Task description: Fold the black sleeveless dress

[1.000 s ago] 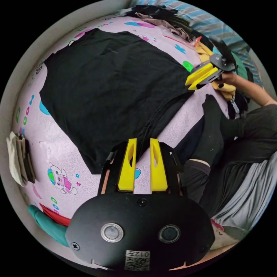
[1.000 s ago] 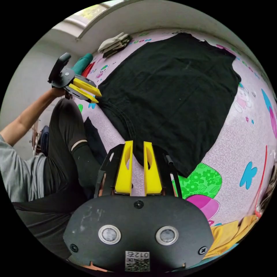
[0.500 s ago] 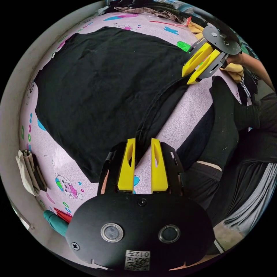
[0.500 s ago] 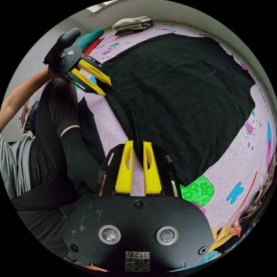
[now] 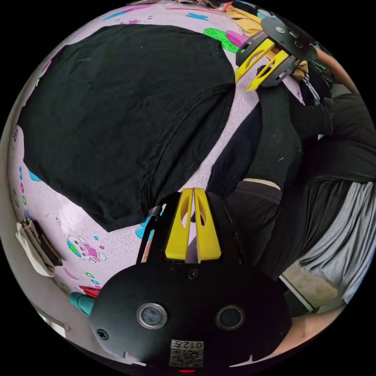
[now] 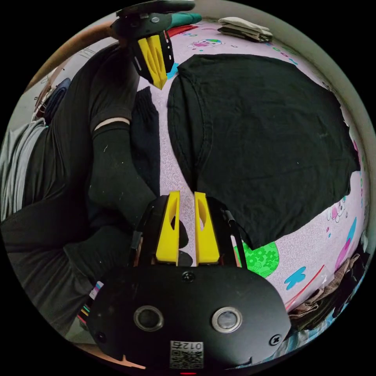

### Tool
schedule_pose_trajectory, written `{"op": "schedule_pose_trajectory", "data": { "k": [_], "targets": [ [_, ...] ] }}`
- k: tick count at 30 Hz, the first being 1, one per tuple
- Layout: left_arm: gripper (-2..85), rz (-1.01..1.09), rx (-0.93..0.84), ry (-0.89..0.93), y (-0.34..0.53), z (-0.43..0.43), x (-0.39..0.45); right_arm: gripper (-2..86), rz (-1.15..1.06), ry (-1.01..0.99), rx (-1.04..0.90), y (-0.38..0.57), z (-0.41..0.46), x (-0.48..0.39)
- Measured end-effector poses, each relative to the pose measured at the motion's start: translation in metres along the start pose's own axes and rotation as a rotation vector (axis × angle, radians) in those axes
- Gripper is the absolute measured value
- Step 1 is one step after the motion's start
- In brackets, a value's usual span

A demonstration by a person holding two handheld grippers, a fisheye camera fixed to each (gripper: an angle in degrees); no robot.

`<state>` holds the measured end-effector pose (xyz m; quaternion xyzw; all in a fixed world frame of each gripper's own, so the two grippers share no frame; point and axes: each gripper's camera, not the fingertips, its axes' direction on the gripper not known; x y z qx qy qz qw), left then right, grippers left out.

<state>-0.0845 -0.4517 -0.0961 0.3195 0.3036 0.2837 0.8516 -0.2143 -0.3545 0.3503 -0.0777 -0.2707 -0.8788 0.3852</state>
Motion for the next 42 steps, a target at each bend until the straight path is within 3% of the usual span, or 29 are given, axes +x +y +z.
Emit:
{"op": "schedule_pose_trajectory", "data": {
  "k": [7, 11, 14, 25, 27, 33, 37, 42],
  "targets": [
    [1.7, -0.216, 0.187, -0.125, 0.013, -0.023, -0.025, 6.2, 0.218, -0.1, 0.175, 0.009, -0.021, 0.036],
    [3.3, -0.248, 0.183, -0.217, 0.004, -0.015, -0.027, 6.6, 0.344, -0.199, 0.224, 0.005, -0.017, 0.056],
    [4.5, -0.241, 0.148, -0.171, 0.0, -0.008, -0.029, 6.6, 0.38, -0.233, 0.192, 0.0, -0.011, 0.061],
    [3.6, 0.001, -0.01, -0.006, 0.019, -0.009, -0.004, 5.4, 0.13, -0.311, 0.089, -0.003, -0.007, 0.022],
    [3.1, -0.022, 0.002, 0.016, 0.023, -0.016, -0.006, 5.2, 0.12, -0.269, 0.078, -0.002, -0.011, 0.019],
    [1.2, -0.285, 0.379, 0.002, 0.015, -0.055, -0.018, 2.6, 0.318, -0.191, 0.208, -0.001, -0.033, 0.043],
    [0.7, -0.251, 0.255, -0.118, -0.017, -0.042, 0.002, 1.1, 0.306, -0.051, 0.103, -0.01, -0.026, 0.032],
    [0.5, -0.197, 0.173, -0.108, -0.019, -0.043, 0.017, -0.2, 0.25, 0.033, 0.016, -0.01, -0.02, 0.007]
  ]
}}
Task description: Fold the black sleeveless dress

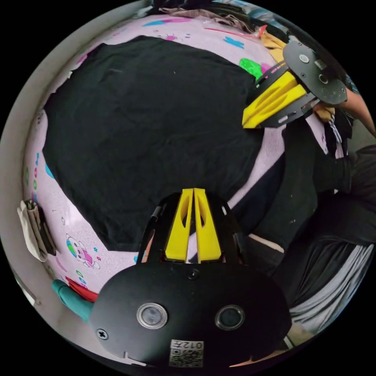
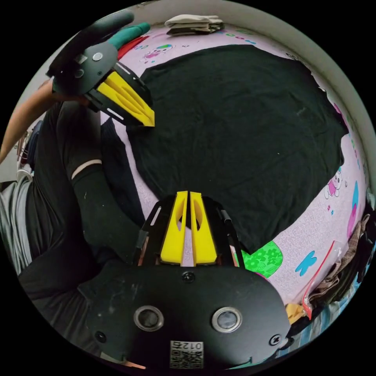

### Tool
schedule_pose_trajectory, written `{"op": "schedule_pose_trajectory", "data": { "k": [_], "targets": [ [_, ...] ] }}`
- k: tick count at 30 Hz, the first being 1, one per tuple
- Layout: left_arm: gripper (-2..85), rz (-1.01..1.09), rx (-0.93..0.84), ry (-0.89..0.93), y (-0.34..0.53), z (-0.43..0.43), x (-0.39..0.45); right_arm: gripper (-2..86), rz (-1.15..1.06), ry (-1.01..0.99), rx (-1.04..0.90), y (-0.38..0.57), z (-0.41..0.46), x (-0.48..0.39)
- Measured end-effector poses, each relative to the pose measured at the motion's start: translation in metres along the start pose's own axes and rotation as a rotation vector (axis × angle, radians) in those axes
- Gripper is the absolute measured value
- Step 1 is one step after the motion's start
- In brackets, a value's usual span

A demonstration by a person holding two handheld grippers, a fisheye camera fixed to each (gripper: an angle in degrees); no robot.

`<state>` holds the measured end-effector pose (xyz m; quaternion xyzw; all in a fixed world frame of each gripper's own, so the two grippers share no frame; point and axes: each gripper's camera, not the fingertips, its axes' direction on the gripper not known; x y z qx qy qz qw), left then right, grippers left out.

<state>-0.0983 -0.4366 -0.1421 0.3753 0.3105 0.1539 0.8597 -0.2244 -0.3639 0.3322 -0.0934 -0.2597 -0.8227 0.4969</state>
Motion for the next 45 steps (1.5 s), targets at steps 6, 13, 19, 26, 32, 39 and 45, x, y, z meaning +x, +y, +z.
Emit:
{"op": "schedule_pose_trajectory", "data": {
  "k": [6, 13, 19, 26, 32, 39, 45],
  "targets": [
    [0.5, 0.024, -0.002, -0.019, 0.006, -0.014, 0.008, -0.7, -0.066, 0.116, -0.068, 0.0, -0.001, -0.029],
    [0.6, 0.015, -0.062, 0.077, 0.001, -0.036, -0.003, -0.7, 0.009, 0.104, -0.019, 0.009, -0.005, -0.034],
    [0.8, -0.419, 0.059, -0.007, 0.05, -0.09, -0.086, -0.9, 0.074, 0.062, 0.062, 0.029, -0.008, -0.031],
    [0.8, -0.554, -0.025, -0.054, 0.068, -0.096, -0.117, -1.0, 0.079, 0.003, 0.055, 0.042, -0.012, -0.023],
    [0.7, -0.527, -0.089, -0.077, 0.065, -0.096, -0.113, -0.9, 0.317, -0.025, 0.195, 0.095, -0.039, 0.029],
    [0.6, -0.543, -0.059, -0.037, 0.075, -0.12, -0.119, -0.9, 0.366, 0.05, 0.161, 0.118, -0.036, 0.04],
    [0.4, -0.515, -0.065, -0.053, 0.078, -0.138, -0.119, -1.0, 0.318, 0.148, 0.067, 0.106, -0.021, 0.036]
  ]
}}
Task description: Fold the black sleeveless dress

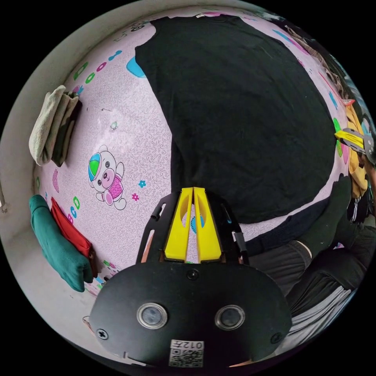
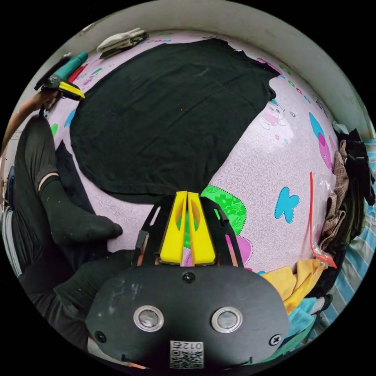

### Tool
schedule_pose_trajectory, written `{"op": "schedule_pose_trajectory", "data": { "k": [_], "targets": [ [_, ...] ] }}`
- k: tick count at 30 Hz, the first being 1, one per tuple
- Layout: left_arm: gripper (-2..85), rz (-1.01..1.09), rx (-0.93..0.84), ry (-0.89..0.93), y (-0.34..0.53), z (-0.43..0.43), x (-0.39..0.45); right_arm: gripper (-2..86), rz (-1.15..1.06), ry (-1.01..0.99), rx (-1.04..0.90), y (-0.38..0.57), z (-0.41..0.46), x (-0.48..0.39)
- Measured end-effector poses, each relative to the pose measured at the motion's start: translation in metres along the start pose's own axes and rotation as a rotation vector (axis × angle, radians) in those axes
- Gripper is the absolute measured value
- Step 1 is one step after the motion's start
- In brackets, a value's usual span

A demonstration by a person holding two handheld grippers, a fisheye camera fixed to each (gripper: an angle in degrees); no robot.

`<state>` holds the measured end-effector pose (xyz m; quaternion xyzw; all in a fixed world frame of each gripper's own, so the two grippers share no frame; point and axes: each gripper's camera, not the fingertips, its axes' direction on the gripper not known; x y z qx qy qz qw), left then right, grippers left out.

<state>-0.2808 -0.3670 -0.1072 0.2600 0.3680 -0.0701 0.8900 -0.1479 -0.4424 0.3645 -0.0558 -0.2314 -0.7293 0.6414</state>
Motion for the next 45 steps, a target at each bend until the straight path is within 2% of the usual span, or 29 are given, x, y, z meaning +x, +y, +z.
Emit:
{"op": "schedule_pose_trajectory", "data": {
  "k": [14, 25, 29, 39, 42, 45],
  "targets": [
    [0.4, -0.001, -0.046, 0.063, 0.015, -0.03, -0.028, -1.0, 0.073, 0.02, -0.097, -0.003, -0.004, -0.002],
    [0.3, -0.003, -0.044, 0.14, 0.032, -0.044, -0.05, -1.0, 0.123, 0.063, -0.094, 0.008, -0.005, -0.009],
    [0.4, 0.021, -0.035, 0.187, 0.038, -0.046, -0.055, -1.0, 0.068, 0.077, -0.086, 0.01, -0.006, -0.009],
    [0.7, 0.071, -0.018, 0.263, 0.052, -0.054, -0.062, -0.9, 0.118, -0.057, -0.051, 0.009, -0.014, 0.021],
    [0.7, 0.048, 0.036, 0.278, 0.053, -0.069, -0.071, -0.9, 0.146, -0.098, 0.013, 0.007, -0.023, 0.035],
    [0.8, -0.03, 0.139, 0.225, 0.043, -0.083, -0.078, -0.9, 0.154, -0.037, 0.064, -0.003, -0.027, 0.049]
  ]
}}
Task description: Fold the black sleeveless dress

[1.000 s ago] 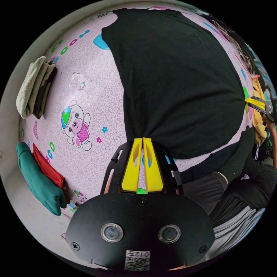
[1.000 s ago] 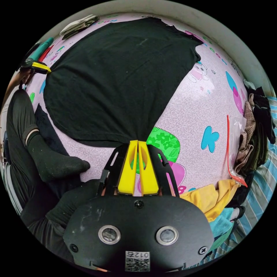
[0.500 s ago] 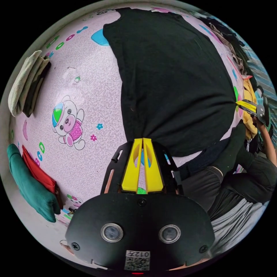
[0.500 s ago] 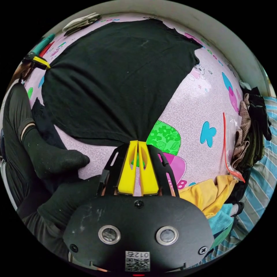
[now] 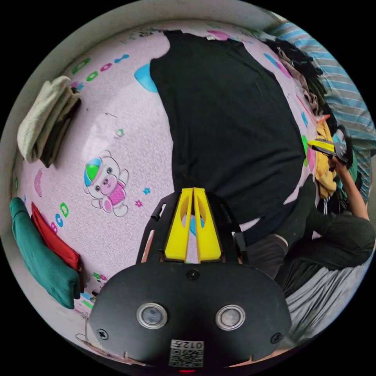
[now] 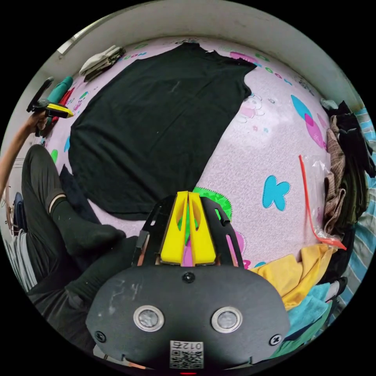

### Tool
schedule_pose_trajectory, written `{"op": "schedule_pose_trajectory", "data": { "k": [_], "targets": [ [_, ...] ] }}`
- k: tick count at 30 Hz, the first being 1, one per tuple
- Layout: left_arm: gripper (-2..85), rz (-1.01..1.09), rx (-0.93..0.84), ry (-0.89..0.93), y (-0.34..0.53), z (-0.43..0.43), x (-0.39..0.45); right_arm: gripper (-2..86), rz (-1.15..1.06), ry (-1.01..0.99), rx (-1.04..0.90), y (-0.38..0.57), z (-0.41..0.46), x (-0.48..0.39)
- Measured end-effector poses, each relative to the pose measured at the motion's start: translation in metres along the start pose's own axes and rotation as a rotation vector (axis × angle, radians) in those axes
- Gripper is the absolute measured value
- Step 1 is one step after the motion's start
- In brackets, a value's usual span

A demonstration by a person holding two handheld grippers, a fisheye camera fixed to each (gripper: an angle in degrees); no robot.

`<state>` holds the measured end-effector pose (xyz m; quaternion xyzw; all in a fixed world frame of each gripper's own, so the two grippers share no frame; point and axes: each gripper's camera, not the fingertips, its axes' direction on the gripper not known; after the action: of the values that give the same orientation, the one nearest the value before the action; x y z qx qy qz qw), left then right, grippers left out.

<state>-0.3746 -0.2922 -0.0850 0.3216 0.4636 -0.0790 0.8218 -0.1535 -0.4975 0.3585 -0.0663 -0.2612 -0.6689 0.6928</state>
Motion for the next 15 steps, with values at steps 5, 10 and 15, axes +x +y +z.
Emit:
{"op": "schedule_pose_trajectory", "data": {
  "k": [5, 10, 15],
  "targets": [
    [0.8, -0.054, 0.084, -0.035, -0.03, 0.009, 0.008, -0.9, 0.009, 0.03, 0.013, -0.036, 0.01, 0.018],
    [0.6, -0.083, 0.027, -0.087, -0.044, 0.042, 0.01, -1.0, -0.044, 0.032, -0.009, -0.054, 0.021, 0.022],
    [0.5, -0.095, 0.022, -0.063, -0.04, 0.052, 0.004, -1.0, -0.043, 0.037, -0.031, -0.061, 0.024, 0.032]
  ]
}}
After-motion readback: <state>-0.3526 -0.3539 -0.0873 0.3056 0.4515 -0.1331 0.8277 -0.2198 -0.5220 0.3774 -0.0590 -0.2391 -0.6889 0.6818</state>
